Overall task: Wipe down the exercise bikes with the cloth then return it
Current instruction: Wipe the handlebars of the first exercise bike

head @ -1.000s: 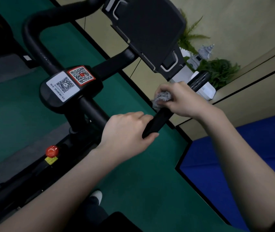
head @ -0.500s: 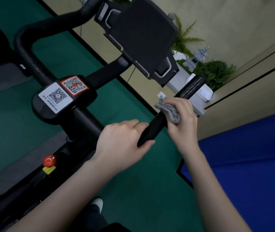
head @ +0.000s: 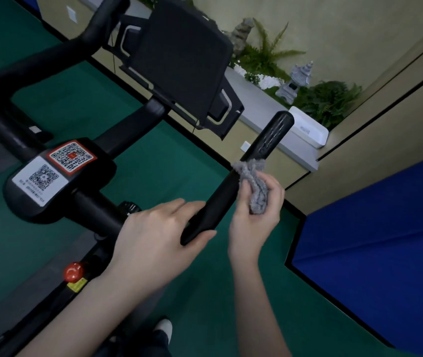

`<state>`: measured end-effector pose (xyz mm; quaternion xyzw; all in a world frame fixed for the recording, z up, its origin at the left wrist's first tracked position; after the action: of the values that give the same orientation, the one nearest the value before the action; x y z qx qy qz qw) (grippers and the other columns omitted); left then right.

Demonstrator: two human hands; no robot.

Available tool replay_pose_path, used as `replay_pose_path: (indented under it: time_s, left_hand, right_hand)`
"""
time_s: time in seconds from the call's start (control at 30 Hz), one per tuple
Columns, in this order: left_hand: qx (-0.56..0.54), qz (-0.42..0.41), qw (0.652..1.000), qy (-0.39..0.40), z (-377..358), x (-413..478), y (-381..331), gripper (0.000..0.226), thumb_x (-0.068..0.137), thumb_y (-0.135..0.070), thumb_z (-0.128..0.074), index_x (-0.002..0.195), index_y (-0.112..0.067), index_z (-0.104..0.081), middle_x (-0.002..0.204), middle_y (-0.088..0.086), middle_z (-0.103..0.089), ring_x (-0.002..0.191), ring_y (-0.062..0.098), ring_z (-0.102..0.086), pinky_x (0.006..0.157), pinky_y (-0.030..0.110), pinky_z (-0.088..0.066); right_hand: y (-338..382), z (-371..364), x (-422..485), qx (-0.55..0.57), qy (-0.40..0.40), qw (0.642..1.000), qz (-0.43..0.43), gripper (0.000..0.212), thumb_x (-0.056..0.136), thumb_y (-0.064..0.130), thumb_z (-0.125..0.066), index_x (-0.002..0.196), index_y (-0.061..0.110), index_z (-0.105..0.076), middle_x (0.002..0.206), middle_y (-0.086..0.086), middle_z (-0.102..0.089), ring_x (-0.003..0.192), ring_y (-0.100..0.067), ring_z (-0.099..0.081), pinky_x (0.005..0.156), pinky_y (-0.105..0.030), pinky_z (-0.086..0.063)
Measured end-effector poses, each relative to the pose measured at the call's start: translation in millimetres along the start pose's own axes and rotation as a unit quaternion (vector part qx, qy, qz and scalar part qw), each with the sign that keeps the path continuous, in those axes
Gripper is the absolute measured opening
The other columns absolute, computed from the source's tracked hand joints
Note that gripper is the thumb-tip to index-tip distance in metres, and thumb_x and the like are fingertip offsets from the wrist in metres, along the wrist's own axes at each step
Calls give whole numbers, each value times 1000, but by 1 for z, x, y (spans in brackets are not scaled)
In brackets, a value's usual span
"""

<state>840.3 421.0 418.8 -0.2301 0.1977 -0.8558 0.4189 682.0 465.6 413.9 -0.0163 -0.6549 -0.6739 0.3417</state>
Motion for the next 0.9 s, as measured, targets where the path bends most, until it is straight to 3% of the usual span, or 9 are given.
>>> replay_pose_path:
  time_s: [0.1,0.2,0.37,0.53,0.73,0.8,0.9]
  left_hand:
    - [-13,18,1000,23,0,2,-1,51,83,-65,-38,111,-33,-65,87,-13,-67,77,15,-68,58,35,-54]
    - [-8,30,999,23,0,8,-6,57,87,-69,-31,118,-31,-61,97,-11,-67,85,21,-67,65,37,-54]
    - [-63,50,996,39,-13,33,-12,59,84,-63,-42,132,-30,-50,115,-9,-62,100,21,-63,82,42,-53]
    - [-131,58,989,43,-27,52,-16,59,82,-53,-54,135,-27,-49,120,-7,-57,103,19,-59,90,40,-49]
    - [-158,59,985,26,-34,59,-22,48,84,-35,-67,129,-25,-55,116,-6,-59,101,21,-59,90,39,-49]
    - [-157,60,986,20,-34,59,-22,47,84,-32,-68,128,-23,-56,116,-4,-59,101,21,-59,91,39,-48]
    - [-157,63,985,17,-33,58,-23,47,84,-33,-68,128,-24,-55,115,-5,-60,99,21,-59,89,38,-49]
  right_hand:
    - [-13,5,-10,51,-7,995,-81,23,91,5,-61,105,23,-56,112,-16,-58,108,-21,-59,94,-31,-49]
    - [-21,2,6,96,-44,987,-124,20,92,3,-59,107,16,-55,106,-3,-61,98,-3,-61,85,-15,-48]
    - [-36,-3,-2,168,-69,964,-192,18,94,11,-59,111,17,-56,117,-12,-63,106,-17,-62,92,-26,-51]
    - [-47,-6,3,222,-59,941,-247,16,94,11,-58,103,24,-58,106,-1,-65,95,-7,-63,83,-21,-50]
    - [-42,-6,6,203,-32,956,-209,16,91,15,-61,106,21,-57,111,-11,-64,102,-15,-62,92,-31,-51]
    - [-41,-4,3,202,-27,960,-192,17,89,15,-61,106,18,-57,112,-14,-63,102,-15,-62,92,-30,-51]
    - [-37,-4,25,179,-31,970,-163,17,92,3,-59,107,10,-56,107,-5,-63,100,-8,-62,91,-24,-50]
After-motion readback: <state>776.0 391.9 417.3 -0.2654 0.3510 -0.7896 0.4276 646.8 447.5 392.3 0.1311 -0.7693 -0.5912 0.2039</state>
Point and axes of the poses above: each hand's wrist, its own x-axis towards the middle knuckle, its own z-axis out of the back of the hand, y = z × x, the point moved 7 cm from there along x, towards the middle knuckle
